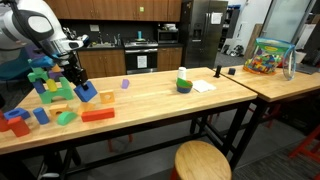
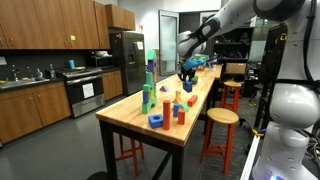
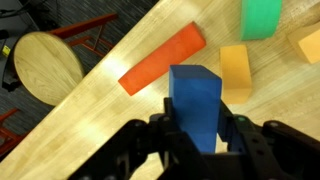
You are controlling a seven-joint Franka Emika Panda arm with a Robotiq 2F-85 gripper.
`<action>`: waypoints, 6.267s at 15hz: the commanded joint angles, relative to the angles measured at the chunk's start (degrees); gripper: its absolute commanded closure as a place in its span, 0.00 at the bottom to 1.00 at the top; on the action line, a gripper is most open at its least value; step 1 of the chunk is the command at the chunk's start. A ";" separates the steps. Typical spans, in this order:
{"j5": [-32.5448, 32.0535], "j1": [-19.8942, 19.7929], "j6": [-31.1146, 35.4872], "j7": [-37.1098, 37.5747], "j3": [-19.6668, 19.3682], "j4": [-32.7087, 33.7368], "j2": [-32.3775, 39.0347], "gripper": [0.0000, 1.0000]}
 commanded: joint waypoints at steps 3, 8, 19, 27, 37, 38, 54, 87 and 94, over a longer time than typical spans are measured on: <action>0.01 -0.01 -0.11 -1.63 0.11 0.10 0.20 0.59; 0.01 -0.02 -0.11 -2.04 0.12 0.10 0.20 0.59; 0.01 -0.01 -0.11 -2.06 0.12 0.10 0.21 0.59; 0.01 -0.01 -0.11 -2.07 0.12 0.10 0.21 0.59; 0.01 -0.01 -0.11 -2.08 0.12 0.10 0.21 0.59; 0.01 -0.01 -0.11 -2.08 0.12 0.10 0.21 0.59; 0.01 -0.01 -0.11 -2.08 0.12 0.10 0.21 0.59; 0.14 1.67 2.38 -16.53 2.55 -5.98 -0.19 0.84; 9.93 2.39 -4.43 -10.95 3.46 -4.17 -0.39 0.84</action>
